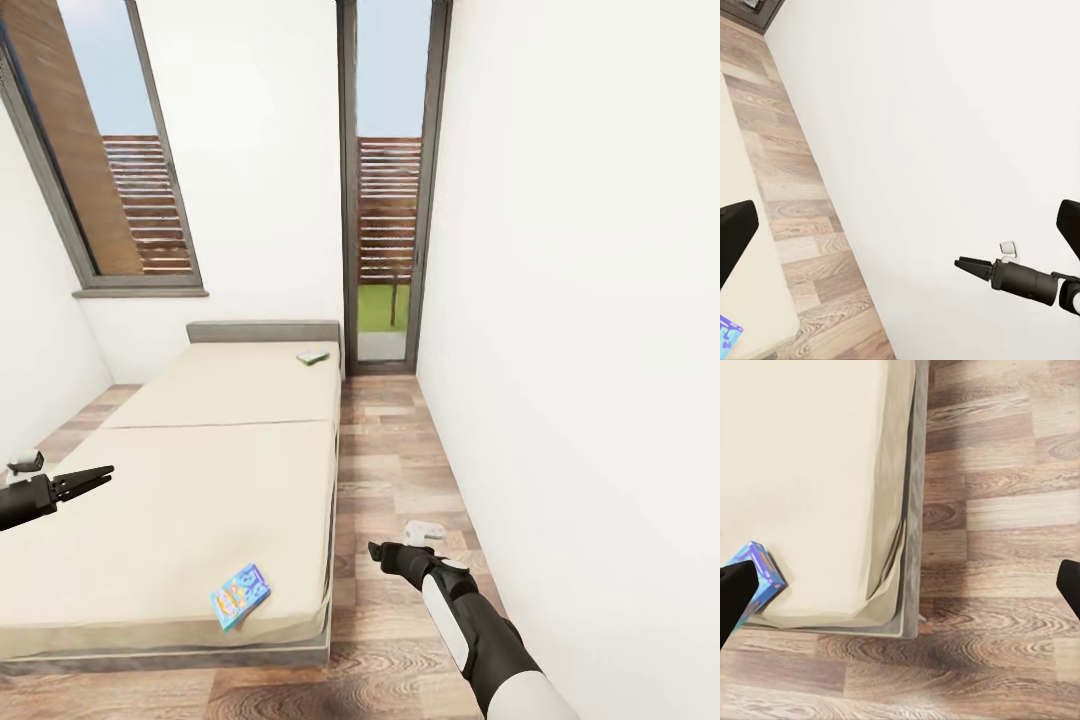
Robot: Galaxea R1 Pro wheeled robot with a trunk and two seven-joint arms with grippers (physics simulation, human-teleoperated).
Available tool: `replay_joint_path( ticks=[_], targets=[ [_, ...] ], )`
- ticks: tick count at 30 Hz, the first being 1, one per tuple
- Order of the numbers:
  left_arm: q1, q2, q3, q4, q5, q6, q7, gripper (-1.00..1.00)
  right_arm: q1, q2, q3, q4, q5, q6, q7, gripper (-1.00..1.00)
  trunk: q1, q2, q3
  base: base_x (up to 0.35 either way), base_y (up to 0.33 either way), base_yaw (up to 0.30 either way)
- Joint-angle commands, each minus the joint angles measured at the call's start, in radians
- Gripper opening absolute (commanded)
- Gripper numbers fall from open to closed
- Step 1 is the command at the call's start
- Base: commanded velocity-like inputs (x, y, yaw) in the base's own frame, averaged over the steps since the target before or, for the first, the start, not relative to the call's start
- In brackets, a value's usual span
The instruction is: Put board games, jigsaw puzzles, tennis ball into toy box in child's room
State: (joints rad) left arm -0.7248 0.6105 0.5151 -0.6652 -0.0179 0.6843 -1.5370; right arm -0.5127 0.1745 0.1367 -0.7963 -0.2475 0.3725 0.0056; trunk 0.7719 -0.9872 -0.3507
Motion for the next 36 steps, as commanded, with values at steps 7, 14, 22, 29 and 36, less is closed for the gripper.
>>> replay_joint_path(
  ticks=[7,14,22,29,36],
  targets=[
    [-0.001,0.0,0.0,0.0,-0.002,0.011,-0.005,1.0,0.0,0.0,0.0,-0.001,-0.003,0.005,0.001,1.0,0.0,-0.001,0.01,0.0,0.019,0.0],
    [-0.001,0.0,0.0,0.0,-0.002,0.011,-0.005,1.0,0.0,0.0,0.0,-0.001,-0.004,-0.003,0.001,1.0,0.0,-0.001,0.022,0.0,0.08,0.0],
    [-0.001,0.0,0.001,0.0,-0.002,0.011,-0.005,1.0,0.0,0.0,0.0,-0.001,-0.005,-0.014,0.001,1.0,0.0,-0.001,0.035,0.0,0.042,0.0],
    [-0.001,0.0,0.001,0.0,-0.002,0.011,-0.005,1.0,-0.001,0.0,0.0,-0.001,-0.007,-0.015,0.001,1.0,0.0,-0.001,0.047,0.0,0.204,0.005],
    [-0.001,0.0,0.0,0.0,-0.002,0.011,-0.003,1.0,-0.001,0.0,-0.001,-0.001,-0.011,-0.015,0.001,1.0,0.0,-0.001,0.05,0.0,0.265,0.01]
  ],
)
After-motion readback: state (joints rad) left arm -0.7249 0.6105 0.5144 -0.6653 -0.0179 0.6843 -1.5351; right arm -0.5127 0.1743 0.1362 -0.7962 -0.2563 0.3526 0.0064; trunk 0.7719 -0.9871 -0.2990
